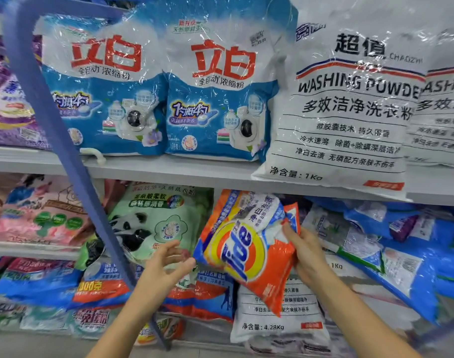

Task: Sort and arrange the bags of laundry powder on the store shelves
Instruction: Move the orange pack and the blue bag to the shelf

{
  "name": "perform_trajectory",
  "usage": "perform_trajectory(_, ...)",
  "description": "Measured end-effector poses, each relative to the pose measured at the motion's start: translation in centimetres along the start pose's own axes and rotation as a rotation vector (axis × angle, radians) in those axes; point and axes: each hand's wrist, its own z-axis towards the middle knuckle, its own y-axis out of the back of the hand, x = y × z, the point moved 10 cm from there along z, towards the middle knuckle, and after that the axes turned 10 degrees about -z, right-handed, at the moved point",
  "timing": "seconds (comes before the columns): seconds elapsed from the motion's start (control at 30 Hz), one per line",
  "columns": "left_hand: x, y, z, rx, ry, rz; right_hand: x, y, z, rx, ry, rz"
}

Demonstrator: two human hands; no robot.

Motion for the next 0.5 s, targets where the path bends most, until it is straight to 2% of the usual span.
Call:
perform_trajectory(0.1,2.3,-0.5,-0.6,-0.085,0.206,-0.126,-0.4,-1.7,-2.6,0.072,-0.019,0.130)
perform_trajectory(0.17,4.7,-1.5,-2.2,-0.120,0.370,-0.410,-0.8,-2.5,-4.0,0.118,-0.019,0.183)
perform_trajectory(0.23,5.2,-4.7,-3.8,0.024,0.459,-0.758,-1.2,-3.4,-5.0,0.156,-0.020,0.226)
perform_trajectory(0.3,4.4,-6.8,-4.3,0.113,0.456,-0.961,-1.4,-4.1,-5.8,0.191,-0.005,0.227)
perform_trajectory(0.5,2.3,-6.6,-4.0,-0.092,0.319,-0.804,1.3,-4.7,-7.1,0.247,0.177,0.119)
